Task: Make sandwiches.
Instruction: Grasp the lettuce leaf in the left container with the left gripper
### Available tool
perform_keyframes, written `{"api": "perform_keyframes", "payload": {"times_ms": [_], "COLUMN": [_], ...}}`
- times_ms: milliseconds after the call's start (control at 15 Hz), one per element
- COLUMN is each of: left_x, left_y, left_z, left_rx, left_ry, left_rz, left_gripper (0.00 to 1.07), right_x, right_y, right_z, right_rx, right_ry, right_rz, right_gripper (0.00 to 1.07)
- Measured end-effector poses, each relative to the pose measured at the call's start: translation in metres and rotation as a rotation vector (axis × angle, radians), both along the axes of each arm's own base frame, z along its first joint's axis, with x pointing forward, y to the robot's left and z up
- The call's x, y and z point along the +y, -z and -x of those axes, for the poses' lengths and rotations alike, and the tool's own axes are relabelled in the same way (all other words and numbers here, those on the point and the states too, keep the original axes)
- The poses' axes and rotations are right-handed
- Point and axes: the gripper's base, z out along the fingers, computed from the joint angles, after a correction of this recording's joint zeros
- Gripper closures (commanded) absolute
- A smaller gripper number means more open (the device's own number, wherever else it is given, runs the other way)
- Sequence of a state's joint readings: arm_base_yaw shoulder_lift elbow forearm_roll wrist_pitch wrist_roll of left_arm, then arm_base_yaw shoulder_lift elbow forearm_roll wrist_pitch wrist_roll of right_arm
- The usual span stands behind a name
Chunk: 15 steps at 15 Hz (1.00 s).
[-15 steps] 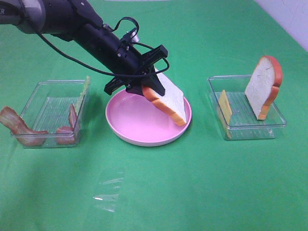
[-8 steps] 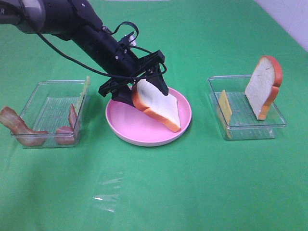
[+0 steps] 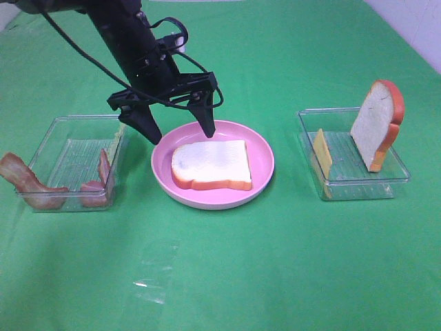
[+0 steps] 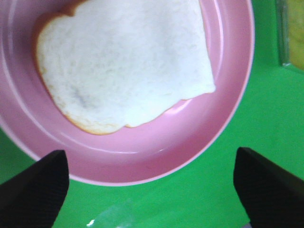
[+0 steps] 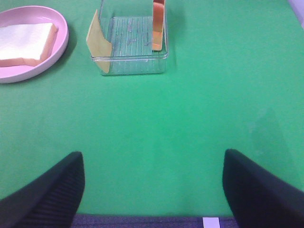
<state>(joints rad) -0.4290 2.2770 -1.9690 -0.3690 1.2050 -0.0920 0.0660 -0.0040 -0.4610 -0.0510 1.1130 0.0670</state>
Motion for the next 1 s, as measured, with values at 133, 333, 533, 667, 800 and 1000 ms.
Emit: {"api": "perform_keyframes", "payload": {"times_ms": [133, 333, 533, 667, 800, 1000], "left_x": [-0.006, -0.004, 0.022, 0.034, 0.043, 0.06], "left_y": [-0.014, -0.047, -0.086, -0.09, -0.083, -0.048], "left_z": [0.001, 0.009, 0.01, 0.005, -0.002, -0.02], "left_rx": [-0.056, -0.158, -0.327, -0.365, -0.35, -0.27], "left_ry": [0.021, 0.033, -0.025, -0.072, -0.115, -0.183], "left_rz": [-0.02, -0.075, -0.254, -0.326, -0.348, -0.39], "left_gripper": [0.2, 0.2, 0.2, 0.2, 0.2, 0.2], "right_x": [0.0, 0.0, 0.0, 0.0, 0.0, 0.0], "right_y": [0.0, 0.0, 0.0, 0.0, 0.0, 0.0], "right_z": [0.0, 0.0, 0.0, 0.0, 0.0, 0.0], "right_rx": [0.0, 0.0, 0.0, 0.0, 0.0, 0.0], "right_ry": [0.0, 0.0, 0.0, 0.0, 0.0, -0.001], "right_rz": [0.0, 0.0, 0.0, 0.0, 0.0, -0.002], "right_gripper": [0.3, 0.3, 0.3, 0.3, 0.3, 0.3]}}
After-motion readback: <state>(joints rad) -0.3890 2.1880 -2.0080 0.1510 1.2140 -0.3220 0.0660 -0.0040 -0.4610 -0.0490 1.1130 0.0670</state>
